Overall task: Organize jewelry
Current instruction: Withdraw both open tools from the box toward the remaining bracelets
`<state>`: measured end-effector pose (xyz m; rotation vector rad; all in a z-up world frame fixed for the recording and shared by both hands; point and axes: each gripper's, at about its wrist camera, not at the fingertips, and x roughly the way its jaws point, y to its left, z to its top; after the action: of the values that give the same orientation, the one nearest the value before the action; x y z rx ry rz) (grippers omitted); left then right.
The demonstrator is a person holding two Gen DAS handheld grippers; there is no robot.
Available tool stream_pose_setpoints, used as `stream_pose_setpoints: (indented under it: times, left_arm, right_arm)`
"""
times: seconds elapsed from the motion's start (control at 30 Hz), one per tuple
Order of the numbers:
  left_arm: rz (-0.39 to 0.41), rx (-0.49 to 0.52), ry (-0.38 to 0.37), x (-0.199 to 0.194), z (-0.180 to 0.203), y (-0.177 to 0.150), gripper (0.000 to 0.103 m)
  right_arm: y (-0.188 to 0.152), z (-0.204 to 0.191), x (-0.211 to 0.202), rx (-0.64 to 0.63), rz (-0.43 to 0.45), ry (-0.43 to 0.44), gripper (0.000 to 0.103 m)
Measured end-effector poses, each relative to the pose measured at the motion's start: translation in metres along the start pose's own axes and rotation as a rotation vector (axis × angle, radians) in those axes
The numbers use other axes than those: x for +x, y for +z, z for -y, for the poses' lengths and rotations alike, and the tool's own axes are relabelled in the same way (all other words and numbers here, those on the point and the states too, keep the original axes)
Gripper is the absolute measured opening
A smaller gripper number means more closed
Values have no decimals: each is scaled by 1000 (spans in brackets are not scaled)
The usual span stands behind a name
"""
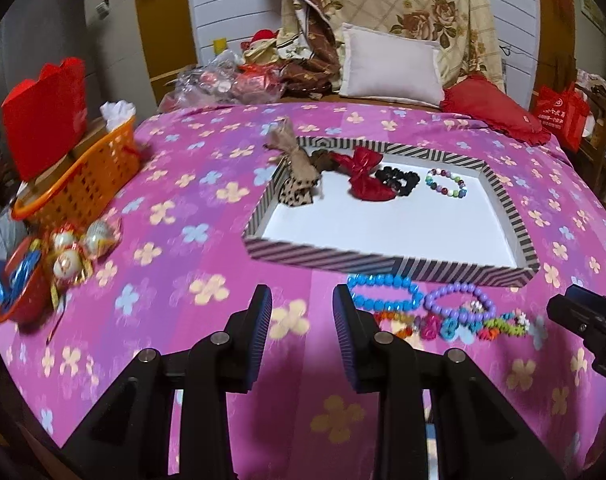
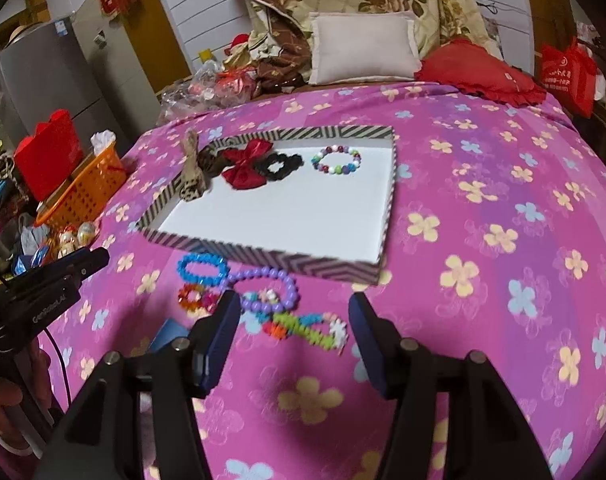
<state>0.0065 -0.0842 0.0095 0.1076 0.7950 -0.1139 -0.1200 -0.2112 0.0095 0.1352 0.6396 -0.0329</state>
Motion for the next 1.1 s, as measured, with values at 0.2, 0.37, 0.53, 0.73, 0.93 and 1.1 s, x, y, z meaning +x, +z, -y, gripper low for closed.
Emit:
stream_pose_setpoints:
  times: [0.2,0.37,0.53,0.73,0.93,1.1]
  left_arm:
    - [11,3,18,-4,-4,-14,29]
    - [10,-11,4,-3,-7,-18,29]
    - [10,-12,-1,-1,-7,-23,29]
    - [4,-5,-1,2,-7,-27,29]
    - [3,-5,1,2,-8,-29,29]
    - [-1,-2,1,3,-8,-29,29]
  right_arm:
    - [-13,-11,-4,-31,3,-20,61]
    - [-19,-15,-4,-39,0,-31,63]
    - [-23,-16,-1,-51,-10,-45,64]
    - [-27,-18,3,-57,-20,-43,65]
    - [-29,-20,6,-67,-32,-46,67]
    - [-30,-20,6,-73,-32,-53,67]
